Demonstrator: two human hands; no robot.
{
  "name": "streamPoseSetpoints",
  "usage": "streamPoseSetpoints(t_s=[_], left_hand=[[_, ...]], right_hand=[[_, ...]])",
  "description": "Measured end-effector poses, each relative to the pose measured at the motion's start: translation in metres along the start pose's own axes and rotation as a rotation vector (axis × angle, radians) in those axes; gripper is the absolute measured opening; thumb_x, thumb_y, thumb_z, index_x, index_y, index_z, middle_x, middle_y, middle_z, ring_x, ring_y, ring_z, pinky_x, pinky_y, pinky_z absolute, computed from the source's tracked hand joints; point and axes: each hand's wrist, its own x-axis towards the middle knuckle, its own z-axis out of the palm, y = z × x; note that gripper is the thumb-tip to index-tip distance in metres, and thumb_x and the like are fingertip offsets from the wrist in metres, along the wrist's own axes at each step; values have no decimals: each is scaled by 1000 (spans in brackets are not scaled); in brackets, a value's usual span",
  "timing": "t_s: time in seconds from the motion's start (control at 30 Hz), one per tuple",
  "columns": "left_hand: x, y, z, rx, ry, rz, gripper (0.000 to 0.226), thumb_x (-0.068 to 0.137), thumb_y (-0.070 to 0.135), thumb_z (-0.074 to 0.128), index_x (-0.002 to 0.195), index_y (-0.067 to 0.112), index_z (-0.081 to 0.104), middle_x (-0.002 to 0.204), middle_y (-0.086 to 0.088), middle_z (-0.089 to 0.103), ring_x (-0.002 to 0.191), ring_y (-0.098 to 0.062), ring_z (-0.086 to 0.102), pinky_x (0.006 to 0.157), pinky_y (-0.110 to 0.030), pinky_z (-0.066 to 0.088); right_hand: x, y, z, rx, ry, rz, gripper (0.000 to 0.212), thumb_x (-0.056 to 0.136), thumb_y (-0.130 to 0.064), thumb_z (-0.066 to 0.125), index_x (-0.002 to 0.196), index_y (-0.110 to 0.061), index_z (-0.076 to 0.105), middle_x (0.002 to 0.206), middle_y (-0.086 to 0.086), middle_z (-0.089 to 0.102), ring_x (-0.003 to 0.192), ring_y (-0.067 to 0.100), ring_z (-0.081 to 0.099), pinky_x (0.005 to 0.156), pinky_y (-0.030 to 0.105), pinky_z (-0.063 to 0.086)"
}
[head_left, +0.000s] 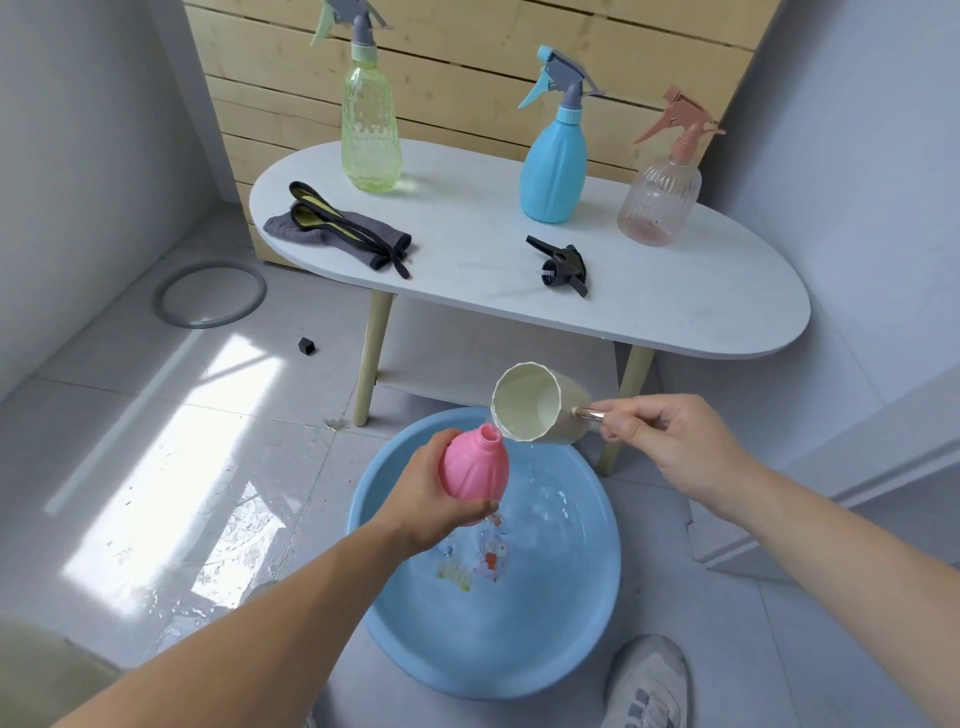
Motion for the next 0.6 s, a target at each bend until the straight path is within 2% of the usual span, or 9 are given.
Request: streamPoseSetpoints(t_s=[0.1,0.23,0.3,0.47,0.6], left_hand=[[1,-1,0,6,3,2,81,67,14,96,129,36,50,123,2,59,106,-24,64,70,-36,67],[0,-2,0,5,7,9,79,69,12,96,128,35,50,121,5,59,104,-21,63,66,-26,63],[1,-4,0,18,11,11,79,68,13,96,129,34,50,121,5,59,104,-19,64,66,-25,63],[3,-8,-1,38,18,8,80,68,14,96,129,35,50,121,4,59,103,-20,64,66,-27,63],[4,-12,-1,58,22,4,82,64,20,97,130,36,50,123,3,59,105,-22,64,70,-32,66]], right_hand=[[1,-1,-1,-20,10,-14,15,92,-19,68,95,-28,79,97,-14,77,96,4,70,92,23,50],[1,-3,-2,-36,22,-40,18,91,-18,68,85,-32,78,99,-18,76,97,1,68,93,23,50],[2,-4,-3,-47,19,-56,22,91,-18,68,77,-32,77,104,-19,75,101,0,67,95,25,49],[1,-3,-4,-62,17,-79,20,92,-19,67,77,-27,78,106,-20,74,103,2,67,95,28,50],[2,-3,-4,-61,22,-89,18,91,-17,68,79,-26,78,107,-19,74,102,-2,66,90,18,46]])
